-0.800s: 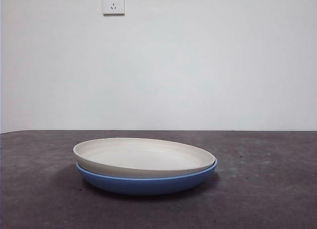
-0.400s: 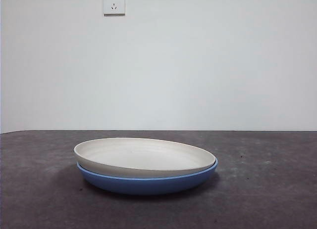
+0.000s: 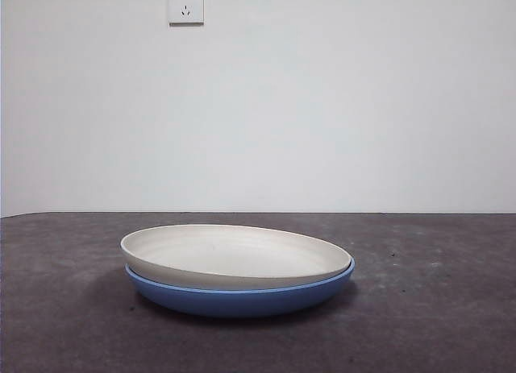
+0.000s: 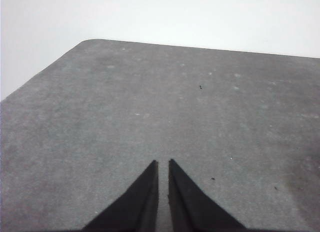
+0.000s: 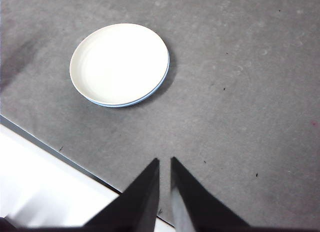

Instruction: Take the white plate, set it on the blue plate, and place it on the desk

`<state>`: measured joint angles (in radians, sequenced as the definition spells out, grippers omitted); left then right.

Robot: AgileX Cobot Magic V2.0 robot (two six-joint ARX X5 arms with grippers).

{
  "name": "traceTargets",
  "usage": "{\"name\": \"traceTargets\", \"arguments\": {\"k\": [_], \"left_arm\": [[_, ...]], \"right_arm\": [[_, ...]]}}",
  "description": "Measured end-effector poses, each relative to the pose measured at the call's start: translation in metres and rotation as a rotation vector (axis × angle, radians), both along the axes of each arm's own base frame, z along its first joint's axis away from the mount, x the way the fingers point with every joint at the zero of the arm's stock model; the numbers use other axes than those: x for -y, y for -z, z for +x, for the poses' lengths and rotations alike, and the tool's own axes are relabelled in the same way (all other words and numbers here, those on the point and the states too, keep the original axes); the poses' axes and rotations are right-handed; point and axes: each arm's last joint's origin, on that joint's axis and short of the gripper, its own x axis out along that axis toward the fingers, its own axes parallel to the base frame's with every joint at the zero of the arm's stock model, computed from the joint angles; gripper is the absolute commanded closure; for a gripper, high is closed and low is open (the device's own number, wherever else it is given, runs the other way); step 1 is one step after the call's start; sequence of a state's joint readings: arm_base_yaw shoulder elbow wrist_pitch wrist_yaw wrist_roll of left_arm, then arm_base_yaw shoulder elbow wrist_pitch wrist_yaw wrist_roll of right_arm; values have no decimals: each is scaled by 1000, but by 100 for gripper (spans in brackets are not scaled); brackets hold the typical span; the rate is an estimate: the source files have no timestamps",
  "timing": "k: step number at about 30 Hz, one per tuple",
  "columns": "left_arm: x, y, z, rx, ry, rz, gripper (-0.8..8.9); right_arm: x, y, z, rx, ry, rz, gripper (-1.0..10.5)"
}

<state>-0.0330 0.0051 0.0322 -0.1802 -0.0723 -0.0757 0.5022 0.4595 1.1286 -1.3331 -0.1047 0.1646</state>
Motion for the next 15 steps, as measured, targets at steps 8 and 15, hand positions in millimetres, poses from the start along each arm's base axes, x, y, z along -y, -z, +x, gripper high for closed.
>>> {"name": "traceTargets", "arguments": {"k": [8, 15], "left_arm": [[0, 0, 0, 0, 0, 0, 780], [0, 0, 0, 0, 0, 0, 780]], "right_arm": [[1, 8, 0, 89, 86, 25, 913], [-2, 57, 38, 397, 292, 83, 913]]}}
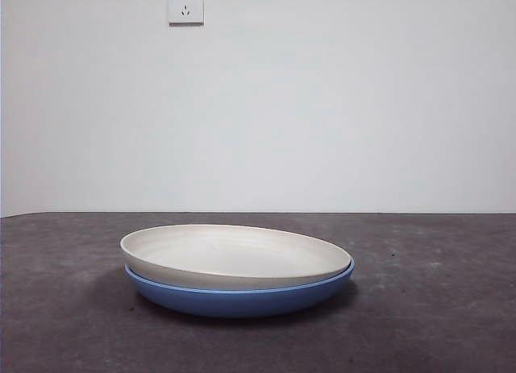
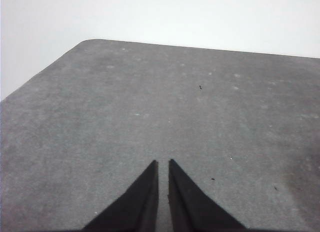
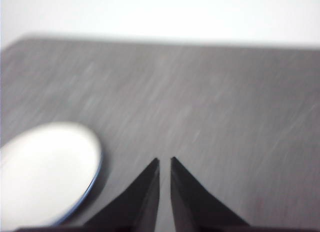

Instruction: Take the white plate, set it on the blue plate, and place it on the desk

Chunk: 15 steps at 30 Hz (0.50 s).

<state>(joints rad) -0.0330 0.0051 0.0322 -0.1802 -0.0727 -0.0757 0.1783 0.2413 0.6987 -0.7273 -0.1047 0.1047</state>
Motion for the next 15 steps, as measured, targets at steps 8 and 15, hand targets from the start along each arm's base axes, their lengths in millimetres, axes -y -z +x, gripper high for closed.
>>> {"name": "traceTargets", "arguments": {"k": [8, 15], "left_arm": [[0, 0, 0, 0, 0, 0, 780], [0, 0, 0, 0, 0, 0, 780]], "right_arm": [[4, 58, 31, 259, 124, 26, 913], [10, 99, 36, 215, 183, -39, 913]]}}
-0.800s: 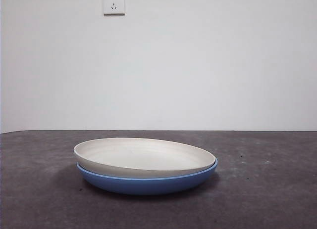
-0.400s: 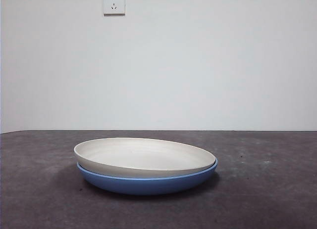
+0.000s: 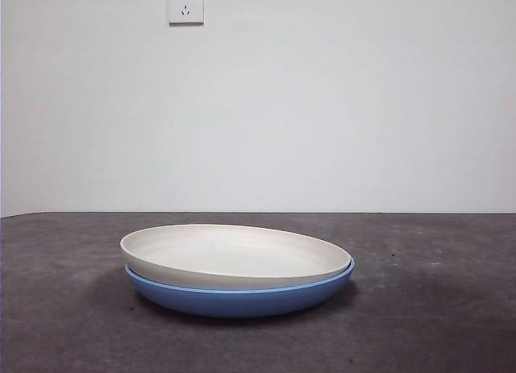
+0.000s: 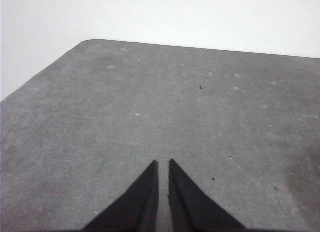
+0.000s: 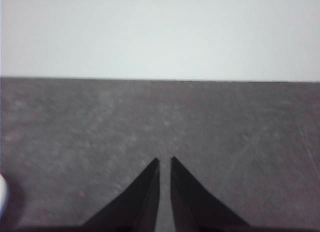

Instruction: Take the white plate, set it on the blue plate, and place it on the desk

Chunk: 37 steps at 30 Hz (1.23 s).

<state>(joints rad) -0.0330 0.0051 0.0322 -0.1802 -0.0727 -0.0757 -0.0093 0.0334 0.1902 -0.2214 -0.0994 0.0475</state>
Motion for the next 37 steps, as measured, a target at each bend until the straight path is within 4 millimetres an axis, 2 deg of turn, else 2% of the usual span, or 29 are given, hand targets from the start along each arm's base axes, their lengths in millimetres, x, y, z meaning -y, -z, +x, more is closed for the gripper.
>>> {"name": "traceTargets", "arguments": {"k": [7, 17, 37], "left_arm": [[0, 0, 0, 0, 0, 0, 780], [0, 0, 0, 0, 0, 0, 780], [0, 0, 0, 0, 0, 0, 780]], "right_arm": [[1, 28, 6, -47, 28, -34, 913], [1, 50, 11, -82, 27, -45, 913], [3, 51, 11, -81, 69, -84, 913]]}}
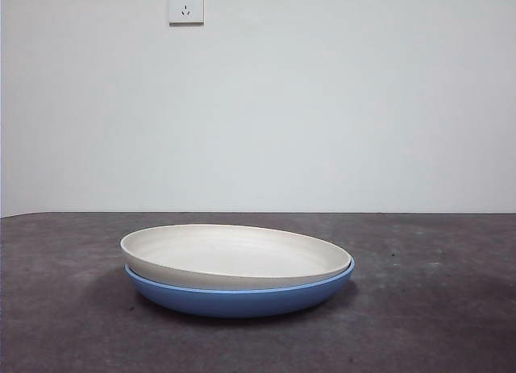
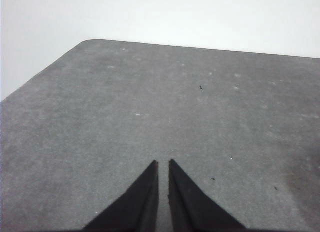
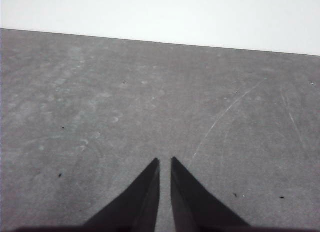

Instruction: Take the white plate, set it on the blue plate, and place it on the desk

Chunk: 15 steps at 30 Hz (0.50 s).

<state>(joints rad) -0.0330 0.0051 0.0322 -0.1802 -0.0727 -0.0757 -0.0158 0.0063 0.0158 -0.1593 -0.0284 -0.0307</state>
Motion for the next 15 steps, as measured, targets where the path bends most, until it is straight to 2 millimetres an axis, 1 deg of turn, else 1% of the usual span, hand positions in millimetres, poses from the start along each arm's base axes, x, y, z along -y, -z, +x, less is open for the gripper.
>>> {"name": "traceTargets", "arguments": {"k": [8, 15], "left_arm": [[0, 0, 0, 0, 0, 0, 780], [0, 0, 0, 0, 0, 0, 780]], "right_arm": [[0, -4, 0, 38, 0, -1, 913], [0, -4, 0, 39, 0, -1, 913]]}}
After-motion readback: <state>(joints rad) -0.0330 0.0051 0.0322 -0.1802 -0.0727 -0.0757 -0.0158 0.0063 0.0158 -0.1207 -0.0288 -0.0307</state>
